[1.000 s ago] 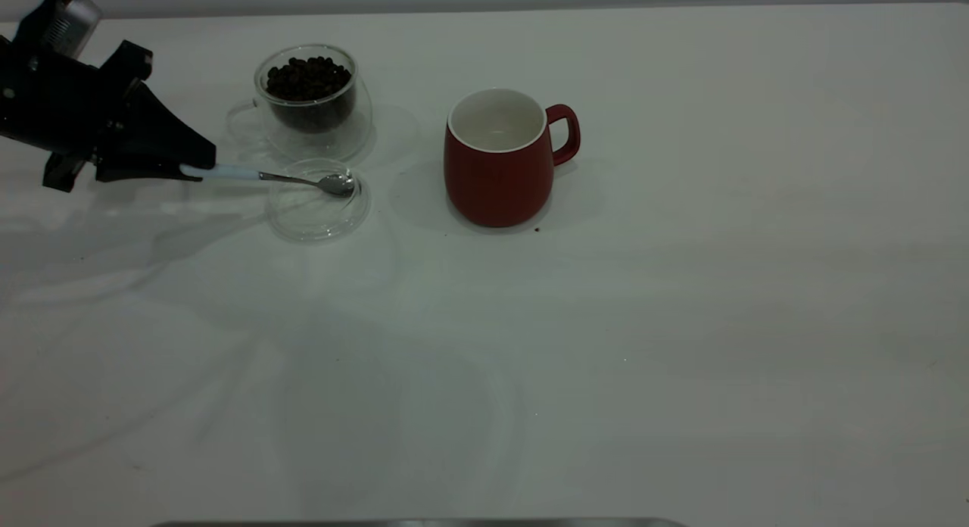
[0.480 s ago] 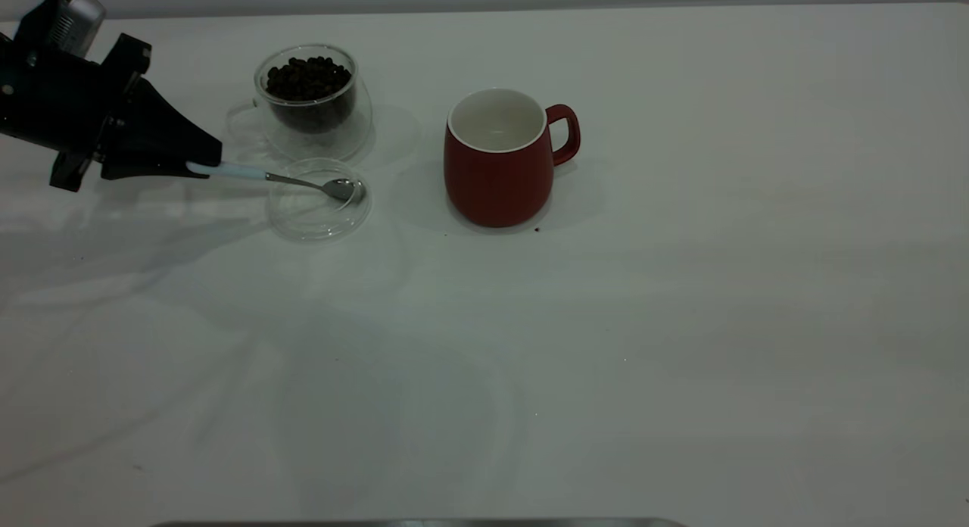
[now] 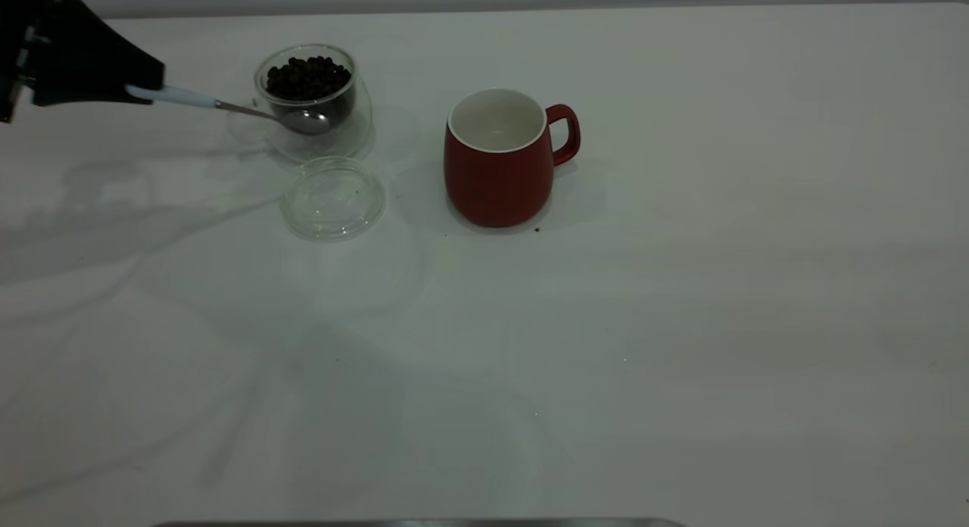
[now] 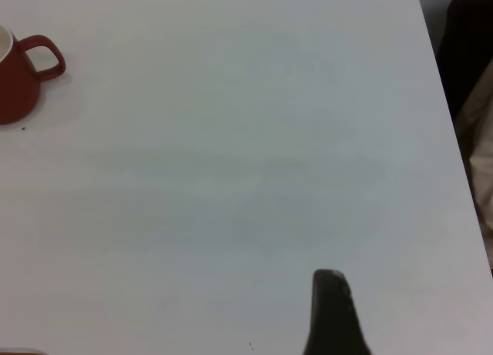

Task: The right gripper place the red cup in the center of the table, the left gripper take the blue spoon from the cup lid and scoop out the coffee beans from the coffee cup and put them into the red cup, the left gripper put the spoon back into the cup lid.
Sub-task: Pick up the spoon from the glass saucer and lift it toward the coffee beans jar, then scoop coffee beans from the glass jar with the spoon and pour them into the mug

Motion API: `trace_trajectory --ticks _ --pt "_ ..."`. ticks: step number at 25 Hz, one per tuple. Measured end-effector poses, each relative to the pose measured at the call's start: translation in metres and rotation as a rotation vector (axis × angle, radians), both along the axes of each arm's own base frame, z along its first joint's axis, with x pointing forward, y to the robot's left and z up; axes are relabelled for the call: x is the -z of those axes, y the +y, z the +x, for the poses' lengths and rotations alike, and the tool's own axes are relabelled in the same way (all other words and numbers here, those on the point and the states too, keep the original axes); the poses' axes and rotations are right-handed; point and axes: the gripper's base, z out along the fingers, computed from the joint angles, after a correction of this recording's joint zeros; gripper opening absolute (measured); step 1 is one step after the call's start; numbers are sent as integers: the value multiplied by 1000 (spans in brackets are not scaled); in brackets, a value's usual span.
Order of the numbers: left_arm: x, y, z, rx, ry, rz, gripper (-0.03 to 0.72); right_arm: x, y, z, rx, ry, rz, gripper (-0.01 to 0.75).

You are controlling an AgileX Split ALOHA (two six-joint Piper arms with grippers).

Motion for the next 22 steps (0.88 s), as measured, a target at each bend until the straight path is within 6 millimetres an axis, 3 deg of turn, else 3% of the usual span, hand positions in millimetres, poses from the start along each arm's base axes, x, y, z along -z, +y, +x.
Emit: trace_trajectory --ticks 5,15,17,22 --pt "-9 11 -8 21 83 -67 122 0 0 0 0 0 0 532" --pt "-45 34 37 -51 -123 42 122 0 0 0 0 0 0 532" --pt "-40 35 41 -59 -119 34 122 0 0 0 0 0 0 532" --pt "-4 34 43 -85 -50 -22 122 0 0 0 0 0 0 532"
